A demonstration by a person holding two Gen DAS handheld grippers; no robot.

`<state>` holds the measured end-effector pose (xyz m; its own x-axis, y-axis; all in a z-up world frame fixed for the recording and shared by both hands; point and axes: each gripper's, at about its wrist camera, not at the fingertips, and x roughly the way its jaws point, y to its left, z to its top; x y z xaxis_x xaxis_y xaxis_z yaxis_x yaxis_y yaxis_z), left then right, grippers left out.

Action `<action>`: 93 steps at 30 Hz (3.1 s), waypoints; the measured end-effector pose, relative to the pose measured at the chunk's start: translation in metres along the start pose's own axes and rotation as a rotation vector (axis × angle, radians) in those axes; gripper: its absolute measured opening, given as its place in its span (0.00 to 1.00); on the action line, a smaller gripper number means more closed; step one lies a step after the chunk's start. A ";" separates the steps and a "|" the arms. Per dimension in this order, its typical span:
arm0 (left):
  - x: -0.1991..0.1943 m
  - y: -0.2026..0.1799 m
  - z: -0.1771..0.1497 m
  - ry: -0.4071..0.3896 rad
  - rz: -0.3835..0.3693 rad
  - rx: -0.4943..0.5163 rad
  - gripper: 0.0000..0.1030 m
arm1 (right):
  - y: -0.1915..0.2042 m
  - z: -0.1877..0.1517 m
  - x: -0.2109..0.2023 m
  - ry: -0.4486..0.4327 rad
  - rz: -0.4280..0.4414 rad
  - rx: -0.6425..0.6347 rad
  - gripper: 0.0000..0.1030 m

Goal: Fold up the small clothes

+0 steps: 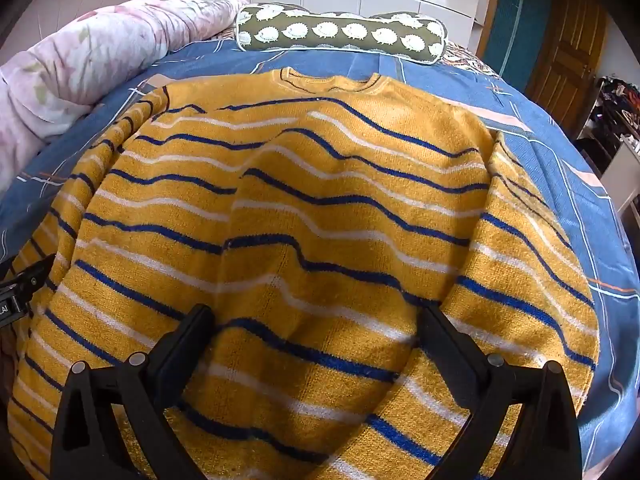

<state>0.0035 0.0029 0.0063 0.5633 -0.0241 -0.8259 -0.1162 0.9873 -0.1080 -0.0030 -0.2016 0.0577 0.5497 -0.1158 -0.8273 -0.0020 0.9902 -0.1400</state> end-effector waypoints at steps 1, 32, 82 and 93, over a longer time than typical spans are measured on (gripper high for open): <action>-0.006 0.003 0.003 0.017 -0.030 0.010 0.98 | 0.000 0.000 0.000 0.000 0.000 0.000 1.00; -0.073 0.116 0.004 0.037 0.113 0.044 0.03 | -0.006 -0.002 0.004 0.006 0.070 -0.006 1.00; -0.109 0.004 -0.101 0.241 -0.301 -0.038 0.62 | -0.017 -0.156 -0.156 -0.152 0.292 -0.033 0.66; -0.128 0.017 -0.102 0.197 -0.306 -0.064 0.62 | 0.033 -0.145 -0.125 -0.085 0.198 -0.212 0.39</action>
<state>-0.1541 0.0068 0.0541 0.4123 -0.3525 -0.8401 -0.0209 0.9182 -0.3956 -0.1924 -0.1655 0.0775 0.5888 0.0936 -0.8028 -0.2857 0.9533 -0.0984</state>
